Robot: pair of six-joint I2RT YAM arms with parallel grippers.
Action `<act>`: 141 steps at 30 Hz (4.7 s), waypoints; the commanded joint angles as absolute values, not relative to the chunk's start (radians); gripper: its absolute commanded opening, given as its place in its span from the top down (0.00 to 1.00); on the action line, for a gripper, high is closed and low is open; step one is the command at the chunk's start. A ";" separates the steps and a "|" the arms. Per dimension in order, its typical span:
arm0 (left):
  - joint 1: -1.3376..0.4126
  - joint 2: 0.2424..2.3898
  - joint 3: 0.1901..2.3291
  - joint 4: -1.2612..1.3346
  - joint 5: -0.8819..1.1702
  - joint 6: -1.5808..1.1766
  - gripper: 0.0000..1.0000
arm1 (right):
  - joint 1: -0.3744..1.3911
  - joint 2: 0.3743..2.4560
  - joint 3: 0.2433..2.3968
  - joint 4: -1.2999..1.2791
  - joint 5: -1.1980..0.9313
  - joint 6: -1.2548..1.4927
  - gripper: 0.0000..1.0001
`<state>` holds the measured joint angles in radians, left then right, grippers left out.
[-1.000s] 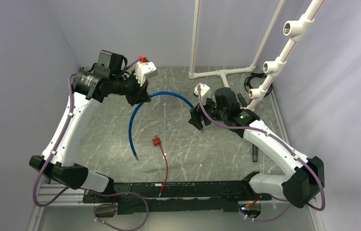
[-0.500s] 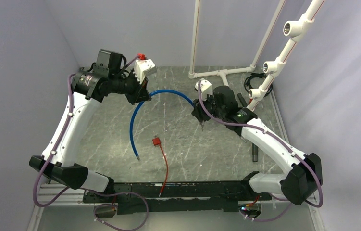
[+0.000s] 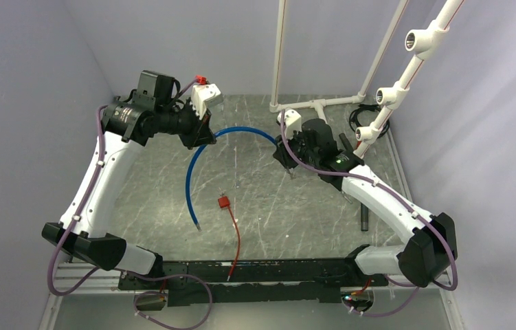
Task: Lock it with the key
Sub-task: Pick up the lock from the center of the board, then lock the lock.
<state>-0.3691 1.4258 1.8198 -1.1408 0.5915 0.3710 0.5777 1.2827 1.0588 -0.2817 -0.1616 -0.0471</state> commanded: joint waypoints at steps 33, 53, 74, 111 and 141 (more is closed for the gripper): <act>-0.182 1.050 1.421 -1.062 0.782 0.876 0.13 | 0.581 1.259 1.282 -0.047 -0.078 0.035 1.00; -0.586 1.181 1.071 -0.947 0.157 1.755 0.19 | 0.581 1.296 1.287 -0.069 -0.111 0.059 1.00; -0.587 1.480 0.839 -0.431 -0.074 1.927 0.38 | 0.580 1.332 1.291 -0.050 -0.115 0.095 1.00; -0.627 1.352 1.423 -0.684 0.250 0.512 1.00 | 0.462 1.405 1.245 0.025 -0.334 0.688 1.00; -0.743 1.404 1.466 -0.663 0.204 0.585 1.00 | 0.509 1.346 1.172 0.005 -0.378 0.621 1.00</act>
